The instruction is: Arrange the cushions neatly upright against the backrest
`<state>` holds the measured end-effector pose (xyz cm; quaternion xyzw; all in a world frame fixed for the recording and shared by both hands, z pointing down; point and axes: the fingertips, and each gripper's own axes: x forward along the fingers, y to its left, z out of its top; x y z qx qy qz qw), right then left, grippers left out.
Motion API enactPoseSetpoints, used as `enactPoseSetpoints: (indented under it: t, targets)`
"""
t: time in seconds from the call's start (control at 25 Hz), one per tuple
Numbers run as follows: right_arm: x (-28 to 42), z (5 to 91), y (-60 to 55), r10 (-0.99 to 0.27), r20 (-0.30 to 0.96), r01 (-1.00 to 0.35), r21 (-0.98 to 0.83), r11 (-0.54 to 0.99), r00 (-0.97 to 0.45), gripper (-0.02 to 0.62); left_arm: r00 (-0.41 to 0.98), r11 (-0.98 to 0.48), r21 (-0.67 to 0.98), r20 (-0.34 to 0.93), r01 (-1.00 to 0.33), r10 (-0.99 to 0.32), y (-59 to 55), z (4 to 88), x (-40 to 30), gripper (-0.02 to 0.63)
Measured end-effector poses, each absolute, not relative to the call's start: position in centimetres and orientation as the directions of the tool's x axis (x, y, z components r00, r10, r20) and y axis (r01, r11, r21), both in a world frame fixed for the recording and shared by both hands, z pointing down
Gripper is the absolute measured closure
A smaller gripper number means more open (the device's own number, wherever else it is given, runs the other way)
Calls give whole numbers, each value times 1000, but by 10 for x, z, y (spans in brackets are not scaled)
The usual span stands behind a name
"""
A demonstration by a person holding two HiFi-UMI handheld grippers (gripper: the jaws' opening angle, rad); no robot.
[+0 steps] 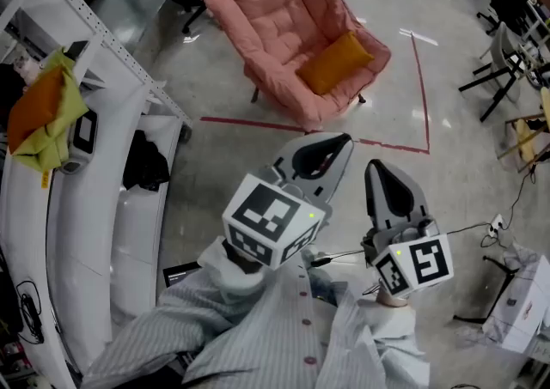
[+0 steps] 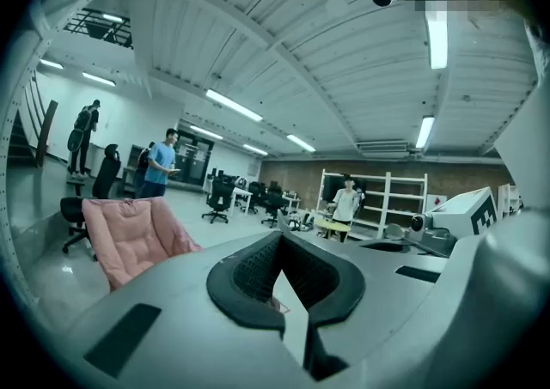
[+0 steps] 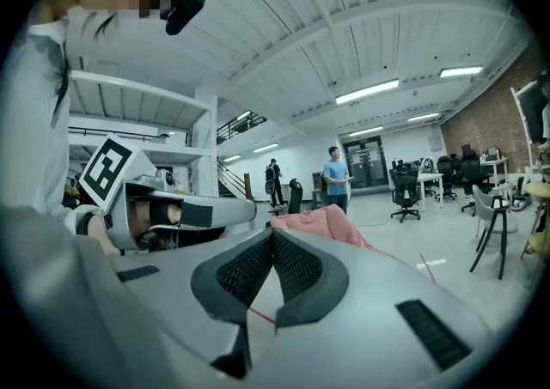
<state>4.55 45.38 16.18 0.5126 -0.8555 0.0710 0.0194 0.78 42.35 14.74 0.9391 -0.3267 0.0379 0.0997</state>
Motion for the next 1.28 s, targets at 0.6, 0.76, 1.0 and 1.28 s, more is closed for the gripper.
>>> enactPoseSetpoints:
  t: [0.6, 0.76, 1.0, 1.28]
  targets:
    - [84, 178, 466, -877, 104, -881, -129, 456, -469, 582, 760, -747, 142, 160, -650, -631, 427, 161, 34, 597]
    - [94, 183, 439, -876, 112, -881, -131, 454, -469, 583, 761, -748, 147, 170, -647, -625, 400, 168, 46, 597]
    - [113, 188, 372, -877, 126, -884, -127, 449, -463, 582, 760, -746, 149, 180, -649, -625, 333, 175, 62, 597]
    - [119, 181, 283, -878, 117, -885, -114, 452, -464, 581, 746, -730, 155, 170, -666, -644, 246, 171, 56, 597]
